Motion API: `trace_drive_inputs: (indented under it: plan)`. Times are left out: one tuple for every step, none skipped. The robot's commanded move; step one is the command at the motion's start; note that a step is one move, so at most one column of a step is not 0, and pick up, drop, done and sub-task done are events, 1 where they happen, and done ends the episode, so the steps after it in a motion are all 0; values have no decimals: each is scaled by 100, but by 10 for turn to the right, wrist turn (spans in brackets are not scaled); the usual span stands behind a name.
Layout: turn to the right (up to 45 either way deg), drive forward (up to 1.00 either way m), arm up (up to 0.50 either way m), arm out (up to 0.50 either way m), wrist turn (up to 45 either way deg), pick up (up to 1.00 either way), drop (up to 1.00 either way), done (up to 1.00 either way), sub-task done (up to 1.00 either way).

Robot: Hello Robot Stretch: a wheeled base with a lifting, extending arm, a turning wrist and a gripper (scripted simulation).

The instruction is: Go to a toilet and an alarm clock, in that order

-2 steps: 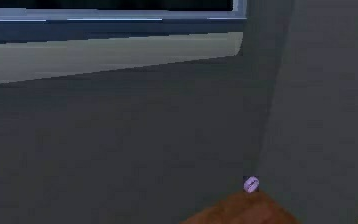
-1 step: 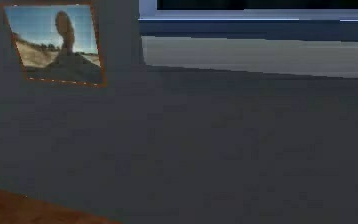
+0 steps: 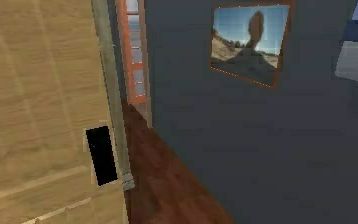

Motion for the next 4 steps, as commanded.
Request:
trace_drive_inputs:
  plan:
    - [-120,0,0,0,0,0,0,0,0]
    - [-30,0,0,0,0,0,0,0,0]
    - [0,60,0,0,0,0,0,0,0]
    - [240,0,0,0,0,0,0,0,0]
